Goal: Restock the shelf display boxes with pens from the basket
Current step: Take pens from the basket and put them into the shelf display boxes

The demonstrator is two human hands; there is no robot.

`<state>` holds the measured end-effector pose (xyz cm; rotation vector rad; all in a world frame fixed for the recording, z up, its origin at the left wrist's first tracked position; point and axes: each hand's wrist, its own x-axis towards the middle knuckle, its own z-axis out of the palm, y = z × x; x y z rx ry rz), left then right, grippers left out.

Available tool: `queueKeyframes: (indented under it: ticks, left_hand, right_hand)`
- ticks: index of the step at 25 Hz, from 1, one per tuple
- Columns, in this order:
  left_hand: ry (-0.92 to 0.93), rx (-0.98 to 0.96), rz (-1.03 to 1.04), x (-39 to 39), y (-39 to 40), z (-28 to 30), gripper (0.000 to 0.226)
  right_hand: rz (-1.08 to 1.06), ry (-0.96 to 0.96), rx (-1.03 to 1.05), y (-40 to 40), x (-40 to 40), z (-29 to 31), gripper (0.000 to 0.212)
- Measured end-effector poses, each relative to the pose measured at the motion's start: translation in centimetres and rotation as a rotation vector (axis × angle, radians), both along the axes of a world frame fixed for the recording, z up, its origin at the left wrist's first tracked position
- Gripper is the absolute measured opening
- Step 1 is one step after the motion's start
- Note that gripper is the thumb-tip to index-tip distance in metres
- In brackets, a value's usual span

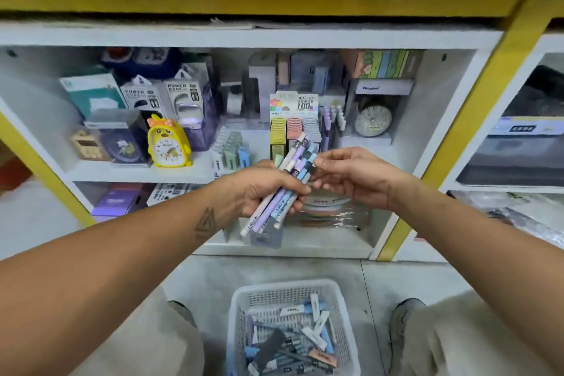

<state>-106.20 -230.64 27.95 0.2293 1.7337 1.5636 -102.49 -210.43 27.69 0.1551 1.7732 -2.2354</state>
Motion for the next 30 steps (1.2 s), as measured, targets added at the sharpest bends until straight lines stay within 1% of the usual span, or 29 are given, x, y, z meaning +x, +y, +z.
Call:
queueKeyframes:
  ticks: [2, 4, 8, 12, 15, 17, 19, 22, 24, 26, 30]
  left_hand:
    - [0.009, 0.02, 0.007, -0.4, 0.8, 1.5, 0.004]
    - [-0.019, 0.071, 0.017, -1.1, 1.4, 2.6, 0.003]
    - [-0.098, 0.179, 0.12, -3.3, 2.2, 3.6, 0.013]
    - [-0.139, 0.232, 0.247, -4.6, 2.9, 2.6, 0.019]
    - [-0.123, 0.203, 0.246, -5.6, 2.9, 1.7, 0.014]
    - [-0.135, 0.218, 0.233, -6.2, 2.7, 2.0, 0.015]
    - [-0.131, 0.25, 0.246, -6.8, 3.1, 2.4, 0.019]
    - [-0.135, 0.279, 0.293, -6.8, 3.9, 2.2, 0.015]
    - [-0.124, 0.281, 0.314, -6.9, 4.3, 1.7, 0.017]
    - [-0.119, 0.279, 0.323, -6.9, 4.4, 1.5, 0.02]
    - [-0.095, 0.267, 0.333, -7.0, 4.1, 1.5, 0.02]
  right_hand:
    - [-0.079, 0.013, 0.033, -0.1, -0.7, 1.7, 0.022]
    - [-0.143, 0.031, 0.049, 0.2, -1.6, 3.1, 0.021]
    - [-0.256, 0.107, 0.093, 1.4, -3.3, 5.2, 0.015]
    - [-0.35, 0.181, 0.149, 3.0, -4.7, 5.6, 0.017]
    - [-0.401, 0.236, 0.218, 4.1, -5.2, 5.1, 0.02]
    - [-0.497, 0.312, 0.325, 4.7, -5.4, 5.3, 0.021]
    - [-0.565, 0.433, 0.51, 5.2, -5.4, 5.5, 0.02]
    - [-0.479, 0.578, 0.852, 5.4, -5.3, 5.0, 0.017]
    - [-0.409, 0.621, 1.016, 5.6, -5.2, 4.3, 0.014]
    - [-0.353, 0.643, 1.126, 5.6, -5.2, 3.7, 0.012]
    - [-0.256, 0.639, 1.24, 5.5, -5.7, 2.6, 0.014]
